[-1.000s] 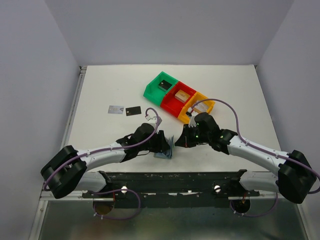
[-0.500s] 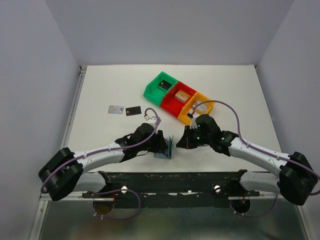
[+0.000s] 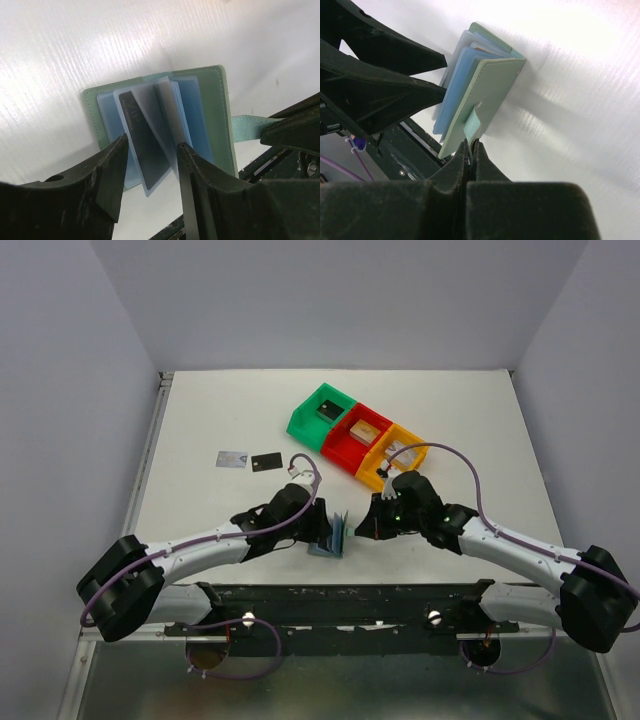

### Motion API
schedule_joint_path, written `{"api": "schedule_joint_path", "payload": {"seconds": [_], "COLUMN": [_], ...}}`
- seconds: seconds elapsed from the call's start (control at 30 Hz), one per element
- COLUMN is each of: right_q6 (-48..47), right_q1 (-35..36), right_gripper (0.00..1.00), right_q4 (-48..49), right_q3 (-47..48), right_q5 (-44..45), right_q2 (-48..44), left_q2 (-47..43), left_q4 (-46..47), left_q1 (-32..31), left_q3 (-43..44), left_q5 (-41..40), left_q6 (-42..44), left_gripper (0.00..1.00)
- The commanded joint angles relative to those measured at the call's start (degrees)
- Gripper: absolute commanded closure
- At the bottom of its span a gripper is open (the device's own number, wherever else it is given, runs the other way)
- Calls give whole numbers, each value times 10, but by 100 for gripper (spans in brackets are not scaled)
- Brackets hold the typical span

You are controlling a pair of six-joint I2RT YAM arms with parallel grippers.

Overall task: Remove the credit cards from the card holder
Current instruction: Remove the credit card from the card holder.

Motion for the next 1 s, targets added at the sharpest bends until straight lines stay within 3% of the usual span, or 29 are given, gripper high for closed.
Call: {"api": "schedule_joint_path", "payload": {"seconds": [0.0,0.57,0.97], "right_q6": [1,14,85], "right_q1": [0,-2,-1], "right_gripper": [100,100,100], "right_q4": [-10,-39,-103], "right_q3": [-6,-6,-25], "right_q5": [12,49,115], "right_q2": [-8,-10,7], "left_q2": [-3,22,87], "left_q4": [-23,-40,27], "left_q1": [-5,-9,-33], "left_q3": [26,33,82], "left_q5": [-29,-35,83], "left_q6": [17,12,49], "left_gripper": [44,41,41]}}
